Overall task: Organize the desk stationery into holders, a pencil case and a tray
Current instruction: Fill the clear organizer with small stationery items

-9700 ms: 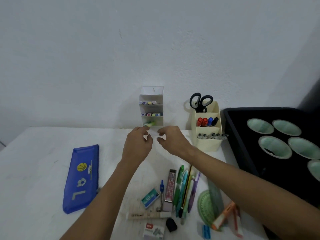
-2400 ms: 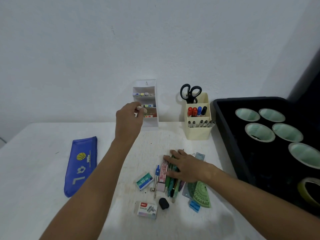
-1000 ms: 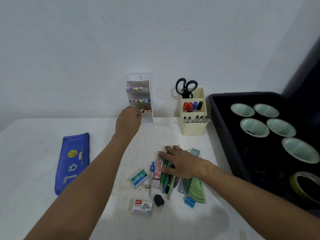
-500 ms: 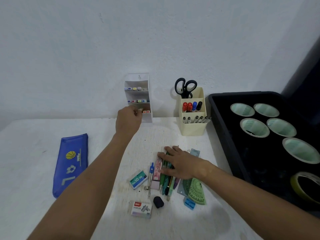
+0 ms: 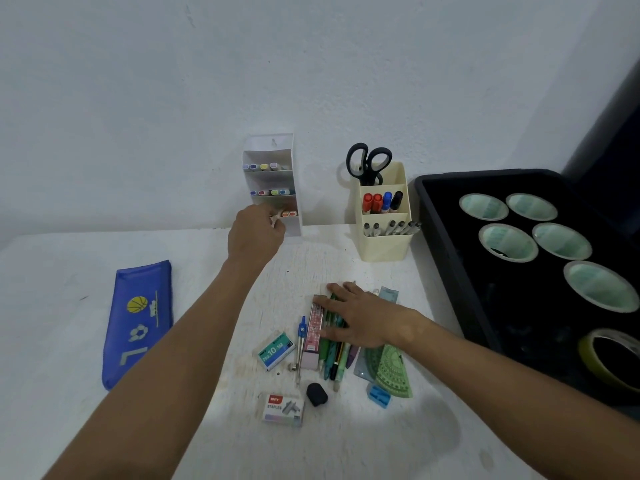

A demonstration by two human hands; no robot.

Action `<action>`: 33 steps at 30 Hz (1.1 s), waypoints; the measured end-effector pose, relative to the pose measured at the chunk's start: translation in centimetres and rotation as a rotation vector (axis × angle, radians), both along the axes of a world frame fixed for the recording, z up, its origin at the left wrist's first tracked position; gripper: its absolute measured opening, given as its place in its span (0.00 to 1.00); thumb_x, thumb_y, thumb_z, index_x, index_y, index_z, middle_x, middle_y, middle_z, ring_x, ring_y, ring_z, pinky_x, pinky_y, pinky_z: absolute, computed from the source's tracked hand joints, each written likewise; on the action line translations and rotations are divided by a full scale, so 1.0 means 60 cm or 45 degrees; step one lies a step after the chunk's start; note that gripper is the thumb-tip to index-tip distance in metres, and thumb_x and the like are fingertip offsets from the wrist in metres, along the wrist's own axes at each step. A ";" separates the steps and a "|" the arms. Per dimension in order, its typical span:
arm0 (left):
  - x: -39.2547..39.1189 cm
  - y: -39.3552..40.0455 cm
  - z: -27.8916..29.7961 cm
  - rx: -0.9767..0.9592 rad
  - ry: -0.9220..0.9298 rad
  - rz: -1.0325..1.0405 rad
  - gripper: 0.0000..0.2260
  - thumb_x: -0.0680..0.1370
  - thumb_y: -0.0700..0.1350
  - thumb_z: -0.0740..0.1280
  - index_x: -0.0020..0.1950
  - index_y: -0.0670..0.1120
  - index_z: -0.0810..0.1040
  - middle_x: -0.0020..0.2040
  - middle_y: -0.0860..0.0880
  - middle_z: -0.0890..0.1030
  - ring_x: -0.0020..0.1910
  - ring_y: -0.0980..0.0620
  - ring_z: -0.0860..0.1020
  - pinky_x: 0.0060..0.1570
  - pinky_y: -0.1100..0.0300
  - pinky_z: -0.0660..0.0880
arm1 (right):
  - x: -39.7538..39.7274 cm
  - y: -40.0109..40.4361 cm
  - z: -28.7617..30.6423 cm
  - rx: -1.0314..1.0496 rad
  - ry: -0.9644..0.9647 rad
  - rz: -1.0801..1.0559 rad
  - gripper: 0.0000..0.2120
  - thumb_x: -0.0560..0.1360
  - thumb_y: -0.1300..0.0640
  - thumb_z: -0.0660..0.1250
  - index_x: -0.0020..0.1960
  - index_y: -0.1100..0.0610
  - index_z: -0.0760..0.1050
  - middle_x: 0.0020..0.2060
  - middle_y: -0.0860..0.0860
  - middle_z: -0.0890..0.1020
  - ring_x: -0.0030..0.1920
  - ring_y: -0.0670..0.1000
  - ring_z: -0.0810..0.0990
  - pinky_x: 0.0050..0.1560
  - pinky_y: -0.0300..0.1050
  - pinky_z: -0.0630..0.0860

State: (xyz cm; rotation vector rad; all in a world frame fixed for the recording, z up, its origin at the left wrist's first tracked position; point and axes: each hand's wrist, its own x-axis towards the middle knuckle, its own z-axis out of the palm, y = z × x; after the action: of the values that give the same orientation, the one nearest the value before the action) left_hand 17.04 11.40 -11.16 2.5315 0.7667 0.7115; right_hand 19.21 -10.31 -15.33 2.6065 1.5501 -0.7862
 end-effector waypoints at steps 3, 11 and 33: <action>-0.010 -0.007 0.001 -0.015 -0.040 -0.011 0.14 0.77 0.45 0.67 0.61 0.44 0.78 0.52 0.44 0.83 0.48 0.46 0.80 0.47 0.58 0.73 | 0.000 0.000 -0.001 0.000 -0.009 0.011 0.34 0.78 0.35 0.52 0.78 0.44 0.43 0.78 0.51 0.43 0.77 0.56 0.41 0.76 0.56 0.48; -0.068 -0.044 -0.014 -0.142 0.198 -0.151 0.14 0.76 0.46 0.67 0.61 0.45 0.78 0.51 0.46 0.82 0.43 0.52 0.78 0.47 0.62 0.72 | 0.001 0.003 0.005 0.060 -0.035 0.030 0.34 0.77 0.36 0.55 0.78 0.47 0.48 0.78 0.53 0.48 0.77 0.57 0.47 0.75 0.55 0.53; -0.192 -0.088 -0.045 -0.334 0.730 -0.316 0.16 0.76 0.50 0.68 0.63 0.49 0.76 0.54 0.49 0.80 0.46 0.54 0.77 0.45 0.63 0.72 | 0.013 0.008 0.005 0.351 -0.074 -0.055 0.23 0.77 0.42 0.62 0.67 0.54 0.72 0.56 0.51 0.76 0.56 0.53 0.75 0.58 0.51 0.72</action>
State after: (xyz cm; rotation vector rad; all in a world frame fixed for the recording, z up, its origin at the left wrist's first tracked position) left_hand 5.54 6.14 -13.83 2.5292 0.6435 -0.2014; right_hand 19.97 -9.86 -15.02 2.8304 1.7010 -0.5257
